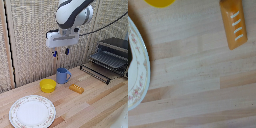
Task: Position your gripper near the tray handle while precisely lining it up. Firmly yet gently grip the handle, ensuring a strong hold. Slide the tray into the oven in a steady manner until it's entirely inside. Relinquish the handle as it sits within the oven and extract your gripper with care.
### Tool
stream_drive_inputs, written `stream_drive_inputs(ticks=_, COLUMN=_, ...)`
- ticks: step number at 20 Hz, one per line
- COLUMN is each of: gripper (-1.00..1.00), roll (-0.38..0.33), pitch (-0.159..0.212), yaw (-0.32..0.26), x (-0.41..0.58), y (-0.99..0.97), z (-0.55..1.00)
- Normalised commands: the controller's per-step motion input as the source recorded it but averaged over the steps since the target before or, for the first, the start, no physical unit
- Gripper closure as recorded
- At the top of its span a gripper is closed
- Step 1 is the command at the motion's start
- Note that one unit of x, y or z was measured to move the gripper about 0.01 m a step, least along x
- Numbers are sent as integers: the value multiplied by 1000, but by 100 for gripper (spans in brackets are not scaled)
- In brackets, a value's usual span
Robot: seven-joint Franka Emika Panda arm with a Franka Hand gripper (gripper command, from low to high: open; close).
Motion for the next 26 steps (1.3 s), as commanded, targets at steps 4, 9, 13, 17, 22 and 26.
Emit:
stream_drive_inputs(ticks=4, gripper=-100, roll=-326, pitch=-18, yaw=93, x=0, y=-256, z=0)
stream_drive_inputs(ticks=9, gripper=-100, roll=-349, pitch=-19, yaw=98, x=0, y=-308, z=0)
stream_drive_inputs(ticks=13, gripper=-100, roll=-350, pitch=-18, yaw=96, x=0, y=-313, z=-4)
stream_drive_inputs(ticks=17, gripper=-100, roll=-347, pitch=-23, yaw=100, x=0, y=-323, z=-40)
stream_drive_inputs(ticks=22, gripper=-100, roll=-351, pitch=-10, yaw=97, x=0, y=-338, z=-71)
stream_drive_inputs(ticks=26, gripper=-100, roll=-348, pitch=-9, yaw=104, x=0, y=-331, z=-94)
